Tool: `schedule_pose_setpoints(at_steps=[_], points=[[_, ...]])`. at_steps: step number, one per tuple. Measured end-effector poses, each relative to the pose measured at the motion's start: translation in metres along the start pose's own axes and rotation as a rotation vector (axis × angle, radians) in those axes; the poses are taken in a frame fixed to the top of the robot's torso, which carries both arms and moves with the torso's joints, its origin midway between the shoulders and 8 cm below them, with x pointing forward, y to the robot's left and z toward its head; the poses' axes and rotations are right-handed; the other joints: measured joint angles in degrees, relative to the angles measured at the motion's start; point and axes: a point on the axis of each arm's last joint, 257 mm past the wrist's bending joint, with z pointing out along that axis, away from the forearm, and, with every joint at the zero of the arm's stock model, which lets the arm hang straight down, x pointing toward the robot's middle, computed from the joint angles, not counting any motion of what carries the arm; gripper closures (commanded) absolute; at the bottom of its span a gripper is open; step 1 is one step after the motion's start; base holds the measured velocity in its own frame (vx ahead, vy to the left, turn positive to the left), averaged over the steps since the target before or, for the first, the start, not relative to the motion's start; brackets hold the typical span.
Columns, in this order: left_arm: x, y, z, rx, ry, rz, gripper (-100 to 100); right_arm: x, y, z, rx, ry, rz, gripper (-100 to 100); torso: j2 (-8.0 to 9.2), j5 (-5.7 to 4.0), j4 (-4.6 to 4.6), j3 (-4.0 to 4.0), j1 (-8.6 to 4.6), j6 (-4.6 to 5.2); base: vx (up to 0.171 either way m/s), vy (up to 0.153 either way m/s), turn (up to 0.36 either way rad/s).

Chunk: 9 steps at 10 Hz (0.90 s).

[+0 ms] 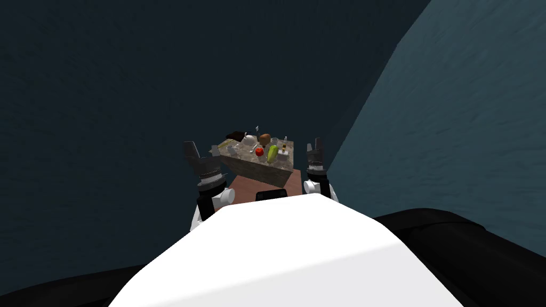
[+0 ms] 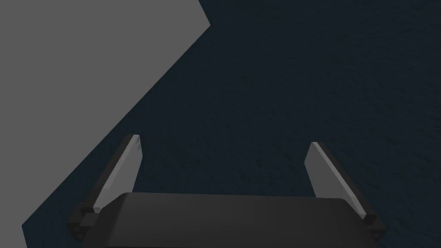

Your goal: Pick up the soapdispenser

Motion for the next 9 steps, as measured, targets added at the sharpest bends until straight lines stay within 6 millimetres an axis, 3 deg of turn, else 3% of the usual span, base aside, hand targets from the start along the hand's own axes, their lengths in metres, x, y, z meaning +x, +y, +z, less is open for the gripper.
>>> schedule_pose_setpoints(at_steps=[5, 9], points=[[0.000, 0.000, 0.000, 0.000, 0.000, 0.000, 0, 0.011, -0.001, 0.000, -0.025, 0.102, -0.075, -100, 0.55, 0.06, 0.12, 0.32, 0.29, 0.00, -0.136, 0.065, -0.046], [0.000, 0.000, 0.000, 0.000, 0.000, 0.000, 0, 0.028, -0.017, -0.006, -0.027, 0.231, -0.153, -100, 0.76, 0.07, 0.17, 0.44, 0.30, 0.00, -0.167, 0.076, -0.039]])
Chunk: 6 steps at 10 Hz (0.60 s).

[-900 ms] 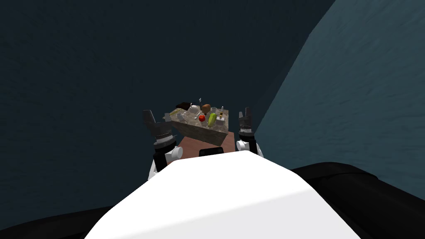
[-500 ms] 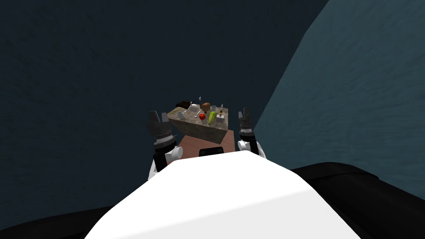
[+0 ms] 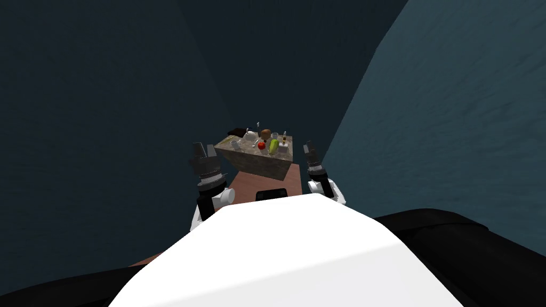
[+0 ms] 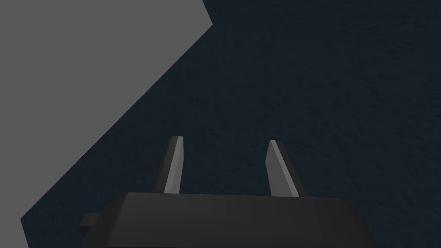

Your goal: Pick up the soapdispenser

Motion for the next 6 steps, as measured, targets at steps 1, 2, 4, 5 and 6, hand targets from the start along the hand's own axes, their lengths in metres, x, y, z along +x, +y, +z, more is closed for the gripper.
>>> schedule_pose_setpoints(at_steps=[1, 2, 4, 5, 6], points=[[0.000, 0.000, 0.000, 0.000, 0.000, 0.000, 0, 0.004, -0.002, 0.000, -0.002, 0.025, -0.013, -100, -0.17, -0.01, -0.02, -0.08, -0.08, -0.01, -0.110, 0.052, -0.011], [0.000, 0.000, 0.000, 0.000, 0.000, 0.000, 0, 0.007, -0.005, -0.002, 0.000, 0.056, -0.029, -100, -0.28, -0.02, -0.06, -0.16, -0.09, 0.00, -0.082, 0.045, -0.009], [0.000, 0.000, 0.000, 0.000, 0.000, 0.000, 0, 0.015, -0.011, -0.006, 0.002, 0.108, -0.053, -100, -0.43, -0.02, -0.09, -0.24, -0.11, -0.01, -0.081, 0.045, -0.005], [0.000, 0.000, 0.000, 0.000, 0.000, 0.000, 0, 0.017, -0.013, -0.007, 0.003, 0.130, -0.063, -100, -0.47, -0.03, -0.10, -0.26, -0.13, -0.01, -0.099, 0.036, 0.003], [0.000, 0.000, 0.000, 0.000, 0.000, 0.000, 0, 0.021, -0.018, -0.011, 0.007, 0.163, -0.077, -100, -0.42, -0.04, -0.09, -0.24, -0.16, -0.01, -0.083, 0.023, -0.001]])
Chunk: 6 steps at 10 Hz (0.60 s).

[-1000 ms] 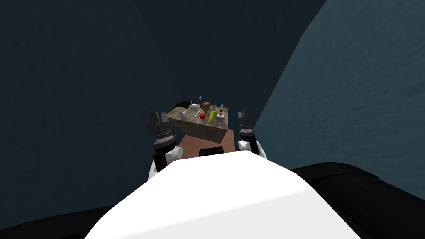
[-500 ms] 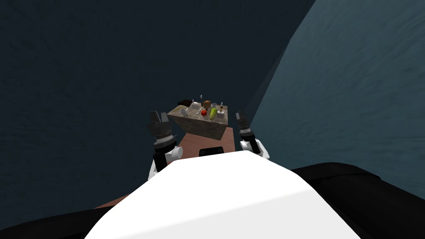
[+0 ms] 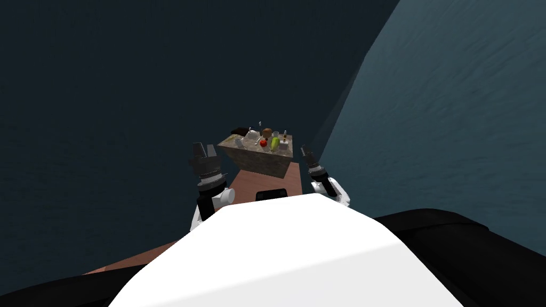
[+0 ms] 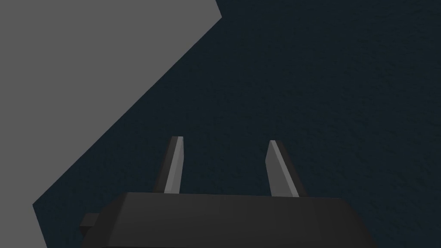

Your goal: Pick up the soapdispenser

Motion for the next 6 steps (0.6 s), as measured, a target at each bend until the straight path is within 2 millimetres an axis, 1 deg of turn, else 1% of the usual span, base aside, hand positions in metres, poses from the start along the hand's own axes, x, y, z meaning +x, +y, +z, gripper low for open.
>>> schedule_pose_setpoints(at_steps=[3, 4, 6], points=[[0.000, 0.000, 0.000, 0.000, 0.000, 0.000, 0, 0.012, -0.010, -0.005, 0.005, 0.084, -0.035, -100, -0.08, -0.01, -0.01, -0.03, -0.07, 0.00, -0.080, 0.024, 0.015], [0.000, 0.000, 0.000, 0.000, 0.000, 0.000, 0, 0.016, -0.017, -0.008, 0.011, 0.118, -0.048, -100, -0.08, -0.01, -0.01, -0.04, -0.05, -0.01, -0.063, 0.026, 0.010], [0.000, 0.000, 0.000, 0.000, 0.000, 0.000, 0, 0.026, -0.025, -0.015, 0.018, 0.185, -0.071, -100, -0.13, -0.02, -0.02, -0.07, -0.07, -0.01, -0.056, 0.016, 0.029]])
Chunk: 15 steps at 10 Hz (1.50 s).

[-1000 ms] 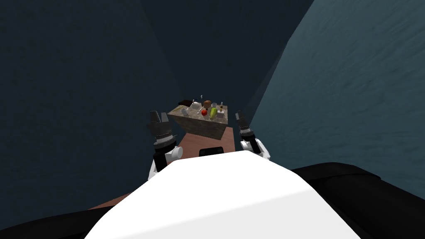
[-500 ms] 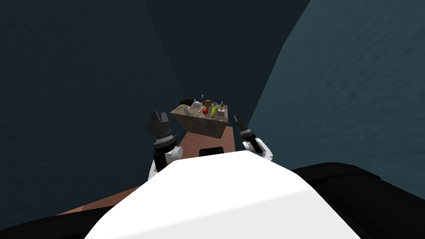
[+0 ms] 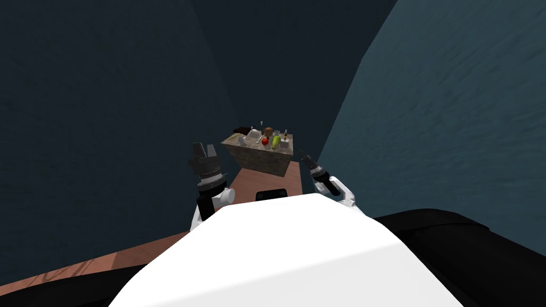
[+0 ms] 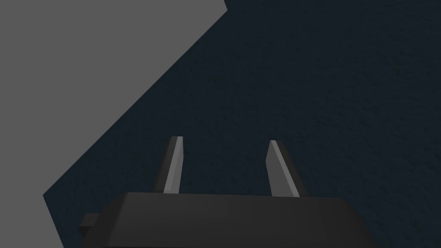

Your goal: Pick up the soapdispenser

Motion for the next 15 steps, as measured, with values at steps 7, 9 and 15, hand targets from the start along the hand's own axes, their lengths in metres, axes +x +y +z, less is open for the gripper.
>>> schedule_pose_setpoints(at_steps=[7, 9, 15], points=[[0.000, 0.000, 0.000, 0.000, 0.000, 0.000, 0, 0.026, -0.022, -0.020, 0.021, 0.204, -0.071, -100, -0.19, -0.02, -0.04, -0.10, -0.08, 0.01, -0.029, 0.000, 0.031], [0.000, 0.000, 0.000, 0.000, 0.000, 0.000, 0, 0.034, -0.031, -0.029, 0.035, 0.273, -0.089, -100, -0.18, -0.02, -0.03, -0.10, -0.11, 0.00, -0.021, -0.015, 0.066], [0.000, 0.000, 0.000, 0.000, 0.000, 0.000, 0, 0.053, -0.056, -0.062, 0.075, 0.468, -0.141, -100, -0.28, -0.04, -0.06, -0.16, -0.13, 0.01, -0.001, -0.020, 0.052]])
